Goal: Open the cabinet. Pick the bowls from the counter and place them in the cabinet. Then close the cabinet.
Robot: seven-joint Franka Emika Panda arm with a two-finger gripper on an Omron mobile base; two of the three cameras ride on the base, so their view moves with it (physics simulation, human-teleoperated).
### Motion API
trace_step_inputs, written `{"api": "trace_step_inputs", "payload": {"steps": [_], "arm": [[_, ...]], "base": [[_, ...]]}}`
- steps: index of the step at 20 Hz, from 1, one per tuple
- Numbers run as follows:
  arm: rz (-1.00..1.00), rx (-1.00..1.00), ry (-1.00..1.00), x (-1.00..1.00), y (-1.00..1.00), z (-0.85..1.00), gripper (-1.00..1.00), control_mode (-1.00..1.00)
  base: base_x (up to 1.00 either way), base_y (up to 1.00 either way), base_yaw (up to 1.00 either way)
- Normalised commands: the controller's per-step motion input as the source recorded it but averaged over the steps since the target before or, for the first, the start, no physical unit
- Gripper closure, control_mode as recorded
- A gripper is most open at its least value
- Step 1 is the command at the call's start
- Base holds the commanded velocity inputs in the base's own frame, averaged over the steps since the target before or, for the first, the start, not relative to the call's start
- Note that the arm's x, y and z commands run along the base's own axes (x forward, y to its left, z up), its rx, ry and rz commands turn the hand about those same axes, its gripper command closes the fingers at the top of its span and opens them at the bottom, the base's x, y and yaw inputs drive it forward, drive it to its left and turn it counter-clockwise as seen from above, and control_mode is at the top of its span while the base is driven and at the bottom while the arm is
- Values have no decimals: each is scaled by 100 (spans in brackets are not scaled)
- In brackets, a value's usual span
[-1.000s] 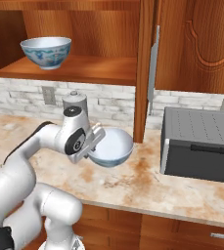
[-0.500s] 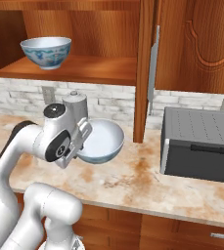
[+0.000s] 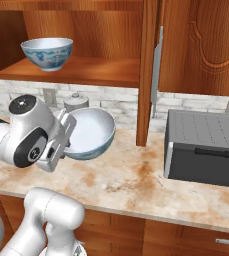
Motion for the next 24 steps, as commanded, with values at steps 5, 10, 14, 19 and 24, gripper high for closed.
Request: {"api": "trace_step_inputs", "payload": {"steps": [5,10,14,19,24], "arm": [[0,-10,-3,-10,13,71,100,-100],[4,-1,-28,-3,0,58,100,-100],[6,0,-31,0,1,52,100,-100],[7,0,-21,12,0,32,100,-100],[5,0,-1,13,0,37,100,-100]], "base": [[0,0,0],[0,0,0],[0,0,0],[0,0,0],[0,0,0]]}}
